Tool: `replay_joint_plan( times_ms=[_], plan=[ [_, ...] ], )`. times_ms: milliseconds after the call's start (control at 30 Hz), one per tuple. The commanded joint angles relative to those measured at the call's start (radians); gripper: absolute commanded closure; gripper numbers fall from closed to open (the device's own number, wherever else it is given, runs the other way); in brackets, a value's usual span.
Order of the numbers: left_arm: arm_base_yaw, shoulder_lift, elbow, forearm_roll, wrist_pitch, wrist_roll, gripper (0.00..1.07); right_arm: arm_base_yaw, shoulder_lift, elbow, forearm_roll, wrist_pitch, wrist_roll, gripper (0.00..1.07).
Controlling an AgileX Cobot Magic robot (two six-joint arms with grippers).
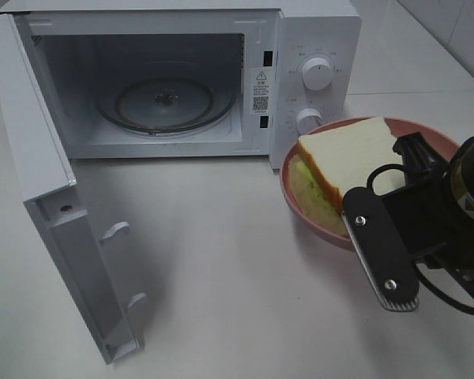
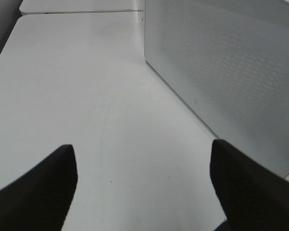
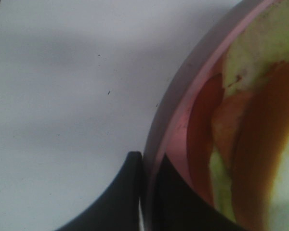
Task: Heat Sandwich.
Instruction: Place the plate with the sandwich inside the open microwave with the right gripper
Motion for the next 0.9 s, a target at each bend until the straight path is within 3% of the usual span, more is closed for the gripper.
replay_joint_plan(
  times_ms=[33,267,500,900],
  plan=[
    [-0.003,-0.022,0.002,-0.003,-0.012,0.0,0.36,0.003,-0.01,0.0,-0.022,-0.061,-0.118,1.07],
    [-0.003,-0.022,0.002,-0.003,-0.012,0.0,0.36,0.003,-0.01,0.0,0.038,-0.177,-0.289,1.07],
    [-0.003,-0.022,0.002,-0.003,-0.012,0.0,0.36,0.003,-0.01,0.0,0.238,-0.204,-0.559,1.07],
    [-0.003,-0.022,0.002,-0.003,-0.012,0.0,0.36,0.003,0.003,-0.002,0.226,-0.212,-0.57,1.07]
  ],
)
